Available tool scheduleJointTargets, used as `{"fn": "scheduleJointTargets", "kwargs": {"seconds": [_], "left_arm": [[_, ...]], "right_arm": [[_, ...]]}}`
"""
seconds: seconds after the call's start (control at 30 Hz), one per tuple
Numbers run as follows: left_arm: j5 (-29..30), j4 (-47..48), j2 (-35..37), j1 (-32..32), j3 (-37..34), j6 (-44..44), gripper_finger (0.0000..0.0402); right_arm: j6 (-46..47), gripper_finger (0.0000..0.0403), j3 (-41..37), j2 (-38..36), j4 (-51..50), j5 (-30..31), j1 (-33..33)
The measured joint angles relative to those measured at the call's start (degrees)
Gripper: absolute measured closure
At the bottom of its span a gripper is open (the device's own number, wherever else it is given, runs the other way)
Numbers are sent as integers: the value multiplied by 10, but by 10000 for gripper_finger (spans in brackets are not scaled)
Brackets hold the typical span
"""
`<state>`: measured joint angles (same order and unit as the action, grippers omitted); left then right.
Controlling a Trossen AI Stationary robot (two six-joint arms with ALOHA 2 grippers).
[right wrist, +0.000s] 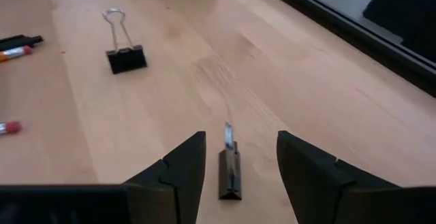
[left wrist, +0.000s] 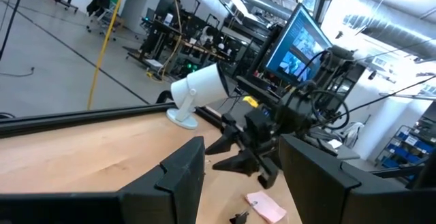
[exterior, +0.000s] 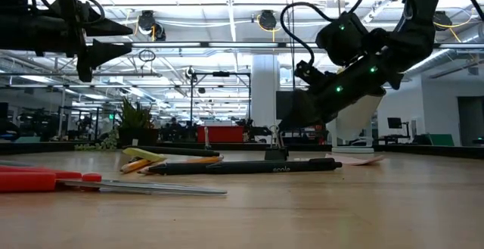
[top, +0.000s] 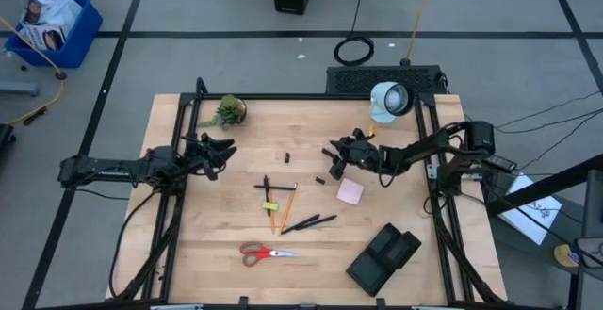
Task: Pick and place office supplies into organizer
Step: Put the black clip binder into the desk organizer
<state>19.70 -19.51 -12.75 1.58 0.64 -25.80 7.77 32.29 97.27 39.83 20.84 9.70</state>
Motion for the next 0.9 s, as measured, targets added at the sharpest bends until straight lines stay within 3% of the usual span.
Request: {"fn": "scheduleJointTargets", "kwargs": {"seconds": [0.6,0.9], "left_arm": [[1,-3,0,0,0,10,206],[3,-2,0,0,0,12,206]], "right_arm": [[11,238,1,39,58,-30,12],[20,306,1,39,56,-30,12]]}}
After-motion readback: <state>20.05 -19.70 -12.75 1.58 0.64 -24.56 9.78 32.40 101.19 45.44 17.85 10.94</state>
